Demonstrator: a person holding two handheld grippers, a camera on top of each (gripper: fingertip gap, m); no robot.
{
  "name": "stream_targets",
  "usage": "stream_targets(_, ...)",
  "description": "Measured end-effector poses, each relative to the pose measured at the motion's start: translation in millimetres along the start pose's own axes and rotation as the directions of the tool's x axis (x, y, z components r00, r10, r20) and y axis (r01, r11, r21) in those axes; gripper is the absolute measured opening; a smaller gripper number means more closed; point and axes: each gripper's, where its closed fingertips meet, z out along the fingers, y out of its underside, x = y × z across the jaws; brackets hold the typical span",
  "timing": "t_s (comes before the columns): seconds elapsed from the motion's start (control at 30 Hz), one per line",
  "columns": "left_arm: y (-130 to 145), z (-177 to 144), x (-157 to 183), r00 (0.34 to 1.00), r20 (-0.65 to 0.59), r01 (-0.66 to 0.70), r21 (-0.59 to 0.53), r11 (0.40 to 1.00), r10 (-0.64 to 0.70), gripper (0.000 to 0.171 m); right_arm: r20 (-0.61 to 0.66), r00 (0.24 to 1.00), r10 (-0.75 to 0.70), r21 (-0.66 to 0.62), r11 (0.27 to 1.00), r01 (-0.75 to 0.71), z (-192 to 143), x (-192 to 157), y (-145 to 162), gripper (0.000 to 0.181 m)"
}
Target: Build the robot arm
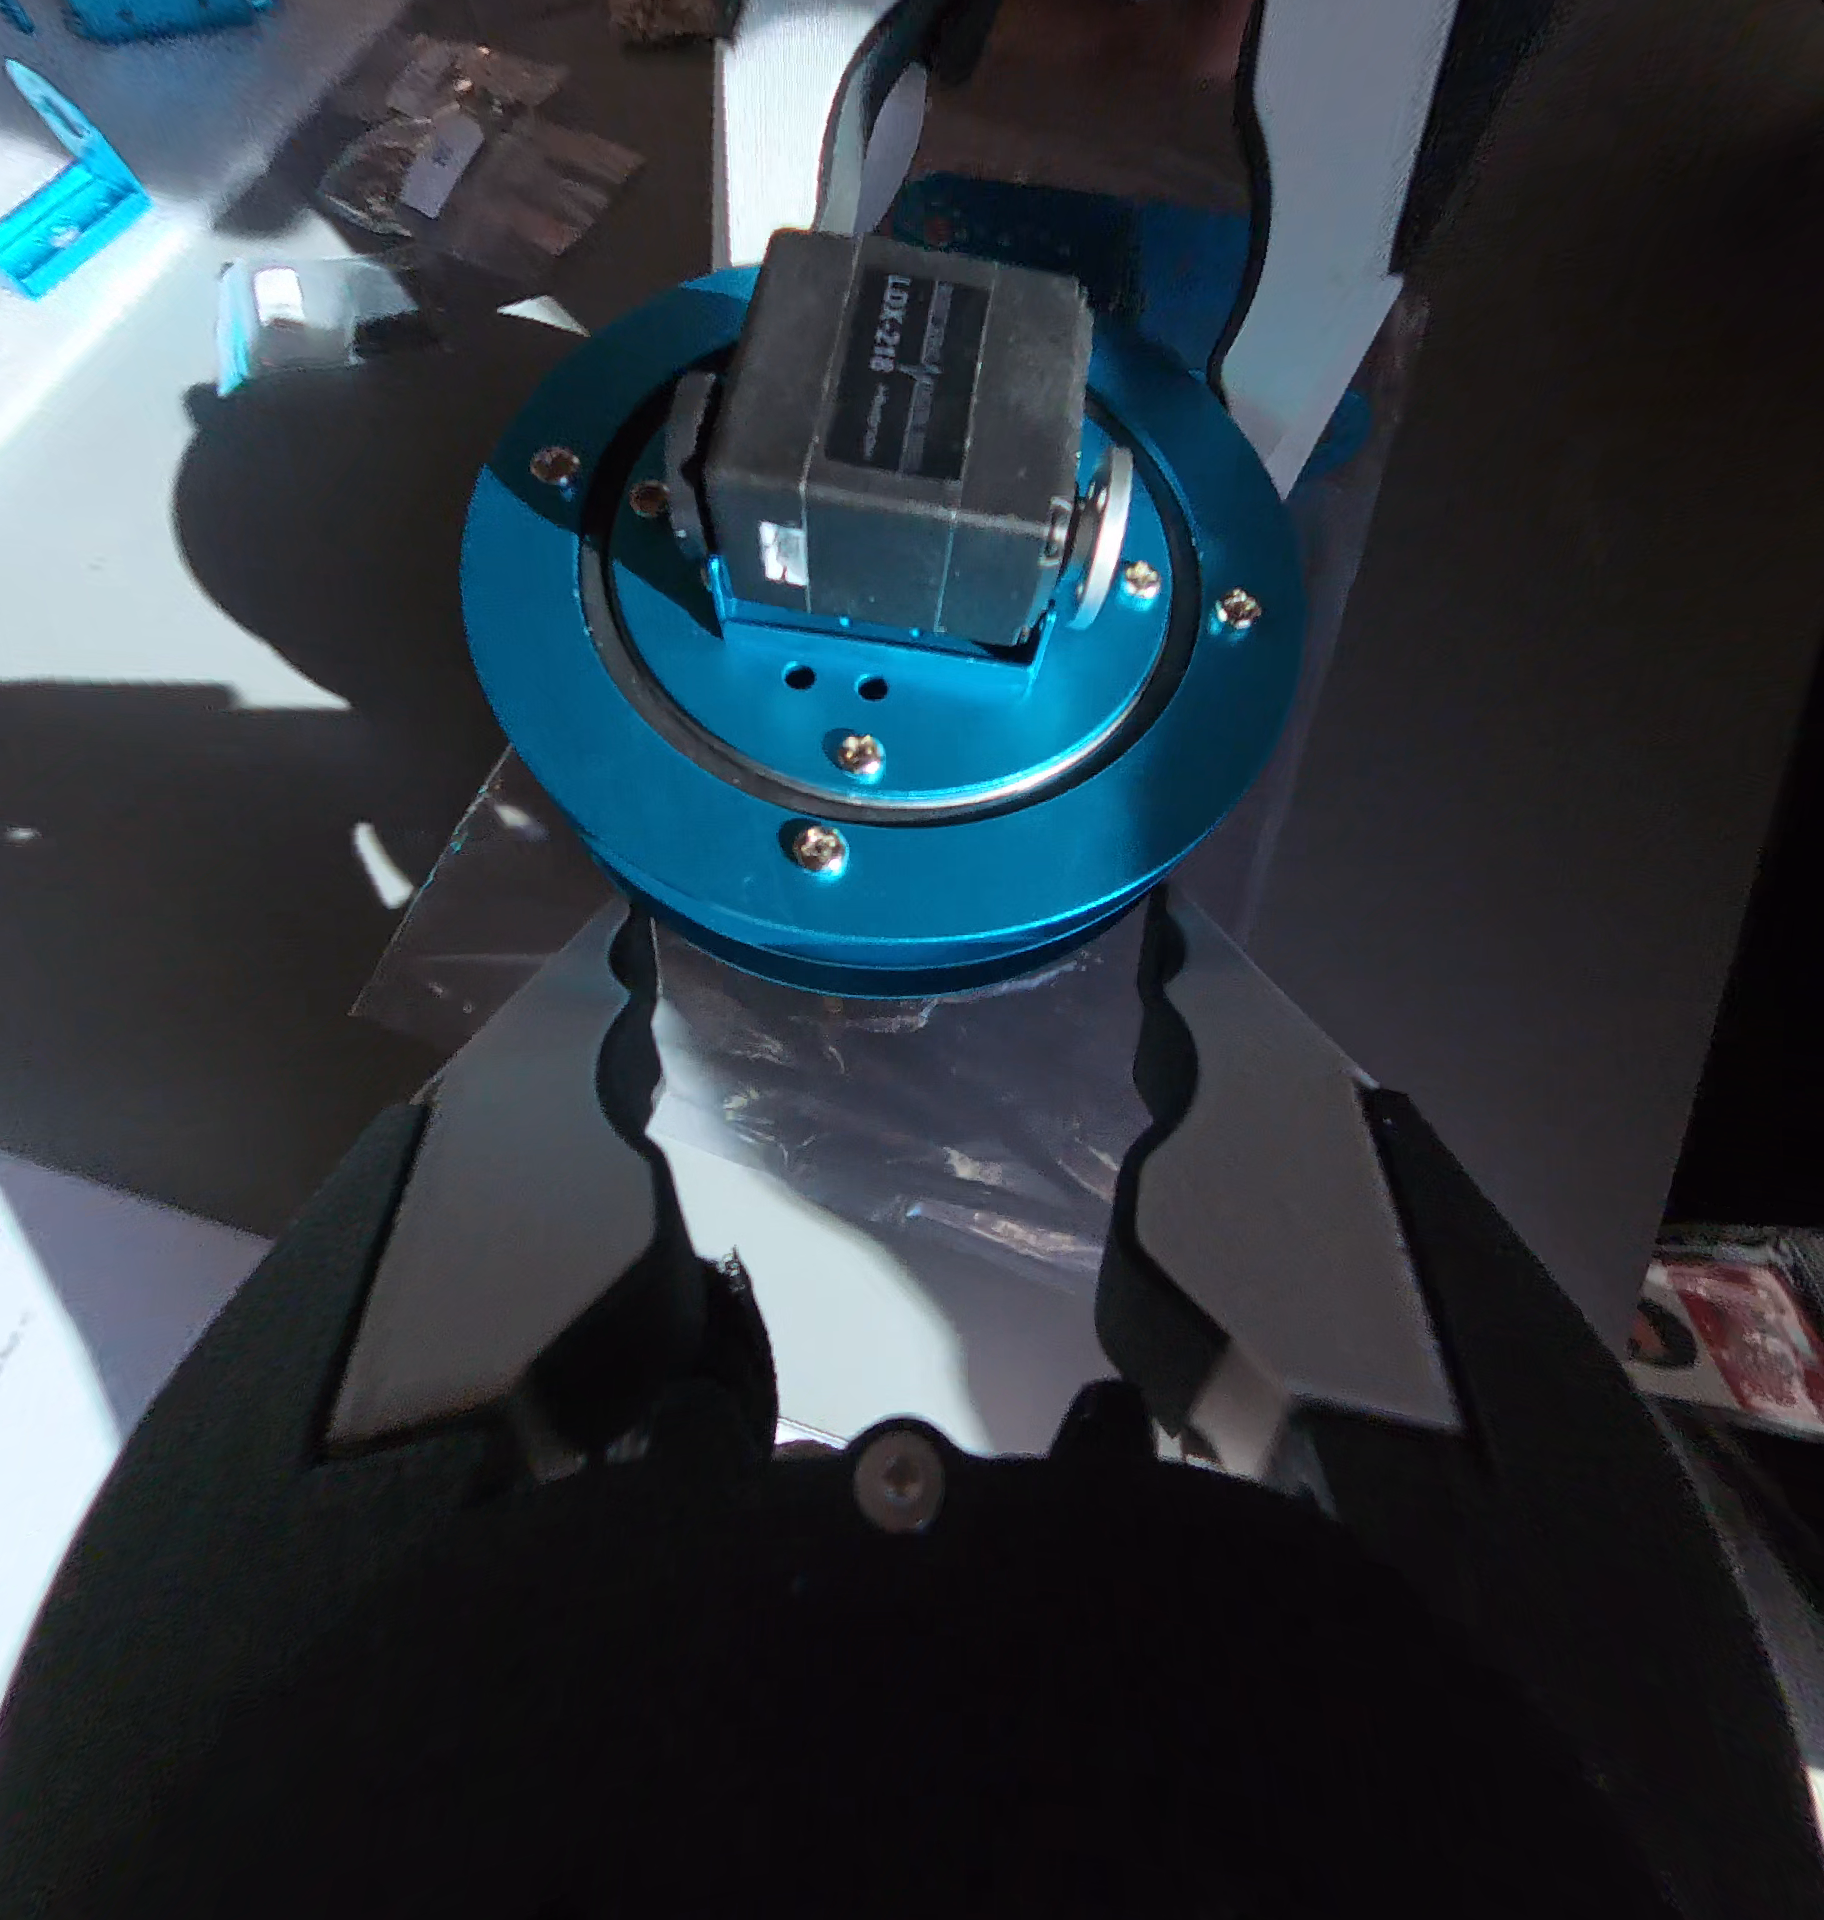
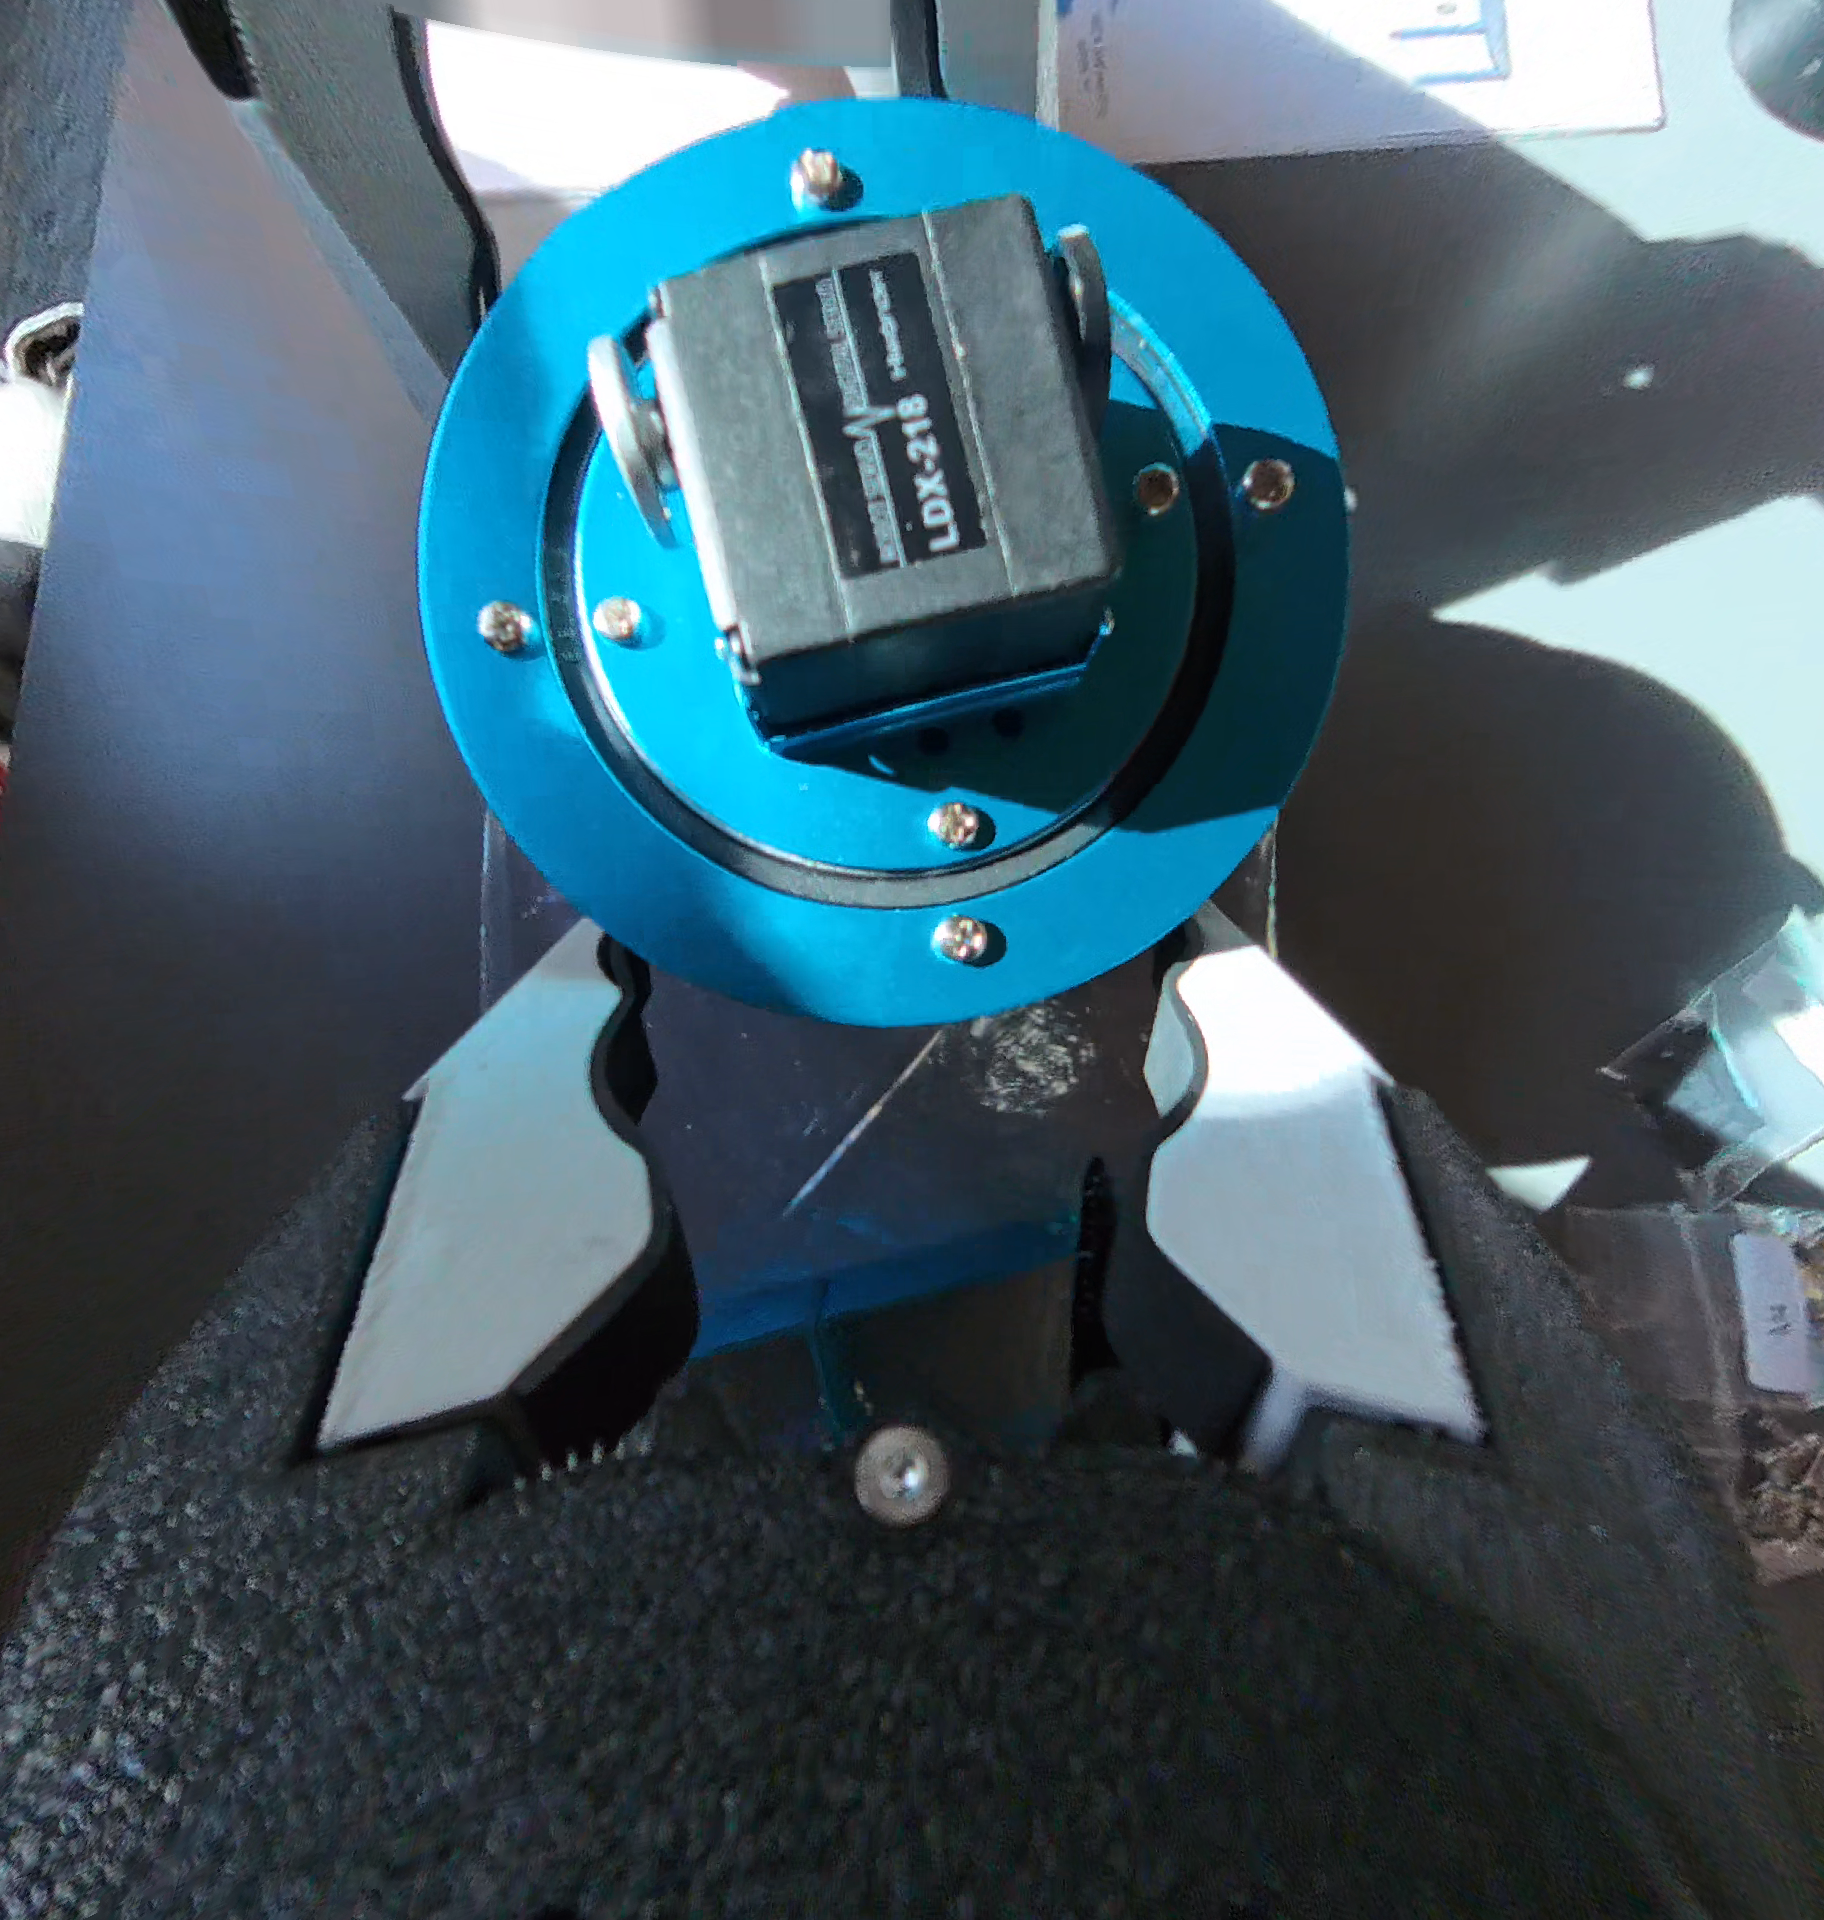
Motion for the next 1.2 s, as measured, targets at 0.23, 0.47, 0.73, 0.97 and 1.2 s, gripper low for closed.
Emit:
stream_targets(0.23,-4.6,-5.7,17.9,0.964,0.201,0.169,0.055,0.984,-0.177,0.092,0.183,0.962,-0.204,-0.083,0.972,0.222,-1.6,-1.8,0.7,0.096)
stream_targets(0.47,-0.8,5.4,25.5,0.892,0.342,0.278,0.102,0.955,-0.296,0.085,0.310,0.853,-0.421,-0.168,0.859,0.484,-6.1,10.4,4.6,0.095)
stream_targets(0.73,1.4,6.2,28.1,0.869,0.378,0.291,0.134,0.947,-0.321,0.080,0.381,0.779,-0.497,-0.279,0.742,0.610,-4.1,26.5,10.2,0.088)
stream_targets(0.97,18.6,-37.7,51.0,0.879,0.349,0.239,0.269,0.933,-0.326,0.076,0.031,0.935,-0.353,-0.268,0.898,0.348,-43.0,59.9,13.3,0.087)
stream_targets(1.2,69.1,-112.3,81.7,0.777,0.391,0.278,0.490,0.826,-0.493,0.066,-0.212,0.923,0.322,0.073,0.947,-0.314,-86.8,20.8,80.4,0.072)
